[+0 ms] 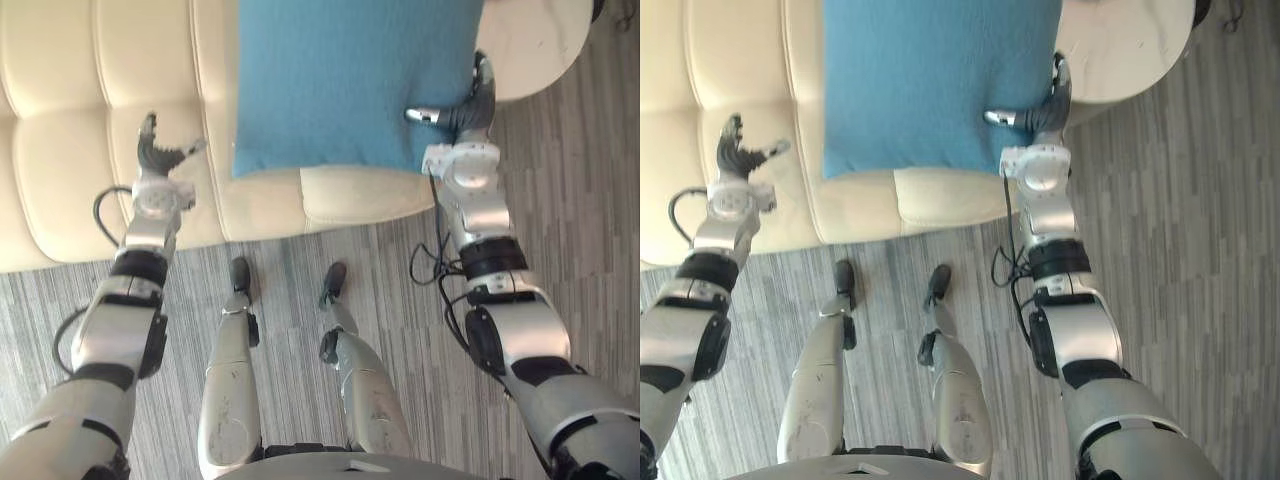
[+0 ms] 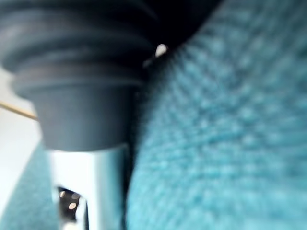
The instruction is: Pick up cushions and gather them together orderly.
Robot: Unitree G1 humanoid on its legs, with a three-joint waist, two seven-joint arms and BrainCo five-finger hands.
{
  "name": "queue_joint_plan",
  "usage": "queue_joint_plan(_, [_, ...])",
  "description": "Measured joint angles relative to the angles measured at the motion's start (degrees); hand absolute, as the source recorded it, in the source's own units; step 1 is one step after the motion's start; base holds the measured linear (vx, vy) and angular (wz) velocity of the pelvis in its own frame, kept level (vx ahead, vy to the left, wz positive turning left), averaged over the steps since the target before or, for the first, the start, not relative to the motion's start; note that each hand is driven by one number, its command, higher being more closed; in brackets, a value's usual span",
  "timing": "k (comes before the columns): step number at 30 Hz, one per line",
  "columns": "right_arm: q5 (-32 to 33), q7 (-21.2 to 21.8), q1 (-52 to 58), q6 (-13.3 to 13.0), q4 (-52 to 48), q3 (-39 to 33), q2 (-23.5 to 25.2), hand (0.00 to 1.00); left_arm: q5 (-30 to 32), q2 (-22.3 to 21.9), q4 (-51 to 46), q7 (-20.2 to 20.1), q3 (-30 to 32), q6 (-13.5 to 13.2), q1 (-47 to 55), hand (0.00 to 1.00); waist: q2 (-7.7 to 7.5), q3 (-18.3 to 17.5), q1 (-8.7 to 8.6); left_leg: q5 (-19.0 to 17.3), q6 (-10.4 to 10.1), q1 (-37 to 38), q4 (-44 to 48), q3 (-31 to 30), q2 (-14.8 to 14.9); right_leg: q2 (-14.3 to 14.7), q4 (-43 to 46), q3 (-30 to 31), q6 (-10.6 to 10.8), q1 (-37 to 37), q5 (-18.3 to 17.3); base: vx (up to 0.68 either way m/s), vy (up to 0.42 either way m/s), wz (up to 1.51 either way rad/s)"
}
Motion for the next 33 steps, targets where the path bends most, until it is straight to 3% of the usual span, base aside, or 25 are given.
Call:
queue_joint_plan(7, [5.4,-2.1,-2.7,-1.2,-9.0,-0.5,1.6,1.0,-0.1,-2.6,-1.0,0.0,-1.9,0.2,-9.5,0.0,-0.03,0.0,-1.53,0.8,-0.2,-8.6,1.8,0.7,1.6,0.8,0.7,0.1,-0.3,-8.3,1.2,-0.05,-0.017,-0.1])
queue_joint_plan(8, [5.6,-2.0,-2.6,-1.1,-11.4,-0.9,1.6,1.0,-0.8,-3.0,-2.5,0.1,-1.9,0.3,-9.7,1.0,-0.03,0.0,-1.49,0.6,-0.4,-9.7,2.4,0.8,2.1,1.0,1.2,0.1,-0.3,-9.4,1.1,-0.01,-0.025,-0.17])
queue_joint_plan(13, [6.5,-3.5,-1.2,-1.0,-19.9,-2.0,2.3,1.0,-6.8,-4.7,-7.8,1.2,-0.5,0.2,-10.3,1.0,-0.04,0.0,-0.5,-0.2,-0.7,-13.0,4.4,1.9,3.8,1.6,3.7,0.2,-1.0,-13.0,0.4,0.0,-0.008,-0.1])
queue_joint_plan(23, [6.5,-3.6,3.1,-1.1,-26.2,-3.6,5.2,1.0,-10.9,-5.2,-16.8,2.1,2.7,-0.3,-9.1,1.0,-0.04,0.0,-0.18,0.4,0.2,-12.4,4.2,6.3,5.5,1.0,6.5,0.2,-1.0,-14.1,-1.3,0.02,-0.002,0.01])
queue_joint_plan(29, [6.5,-3.0,8.8,-1.3,-28.3,-3.5,6.7,1.0,-10.8,-5.8,-24.2,2.4,2.8,-0.9,-3.8,1.0,-0.02,0.0,-0.29,0.7,-0.1,-8.9,2.6,7.1,4.9,0.3,9.3,0.6,-0.9,-12.8,-3.5,0.02,-0.022,0.02])
queue_joint_plan(33, [6.4,-1.6,17.3,-1.2,-32.7,-3.4,8.8,1.0,-10.7,-7.6,-32.3,2.6,3.3,-0.9,5.0,1.0,0.01,0.0,-0.34,1.3,-0.5,-3.7,0.0,7.2,4.1,-0.4,11.3,0.2,-1.0,-9.6,-5.9,0.03,-0.044,0.12])
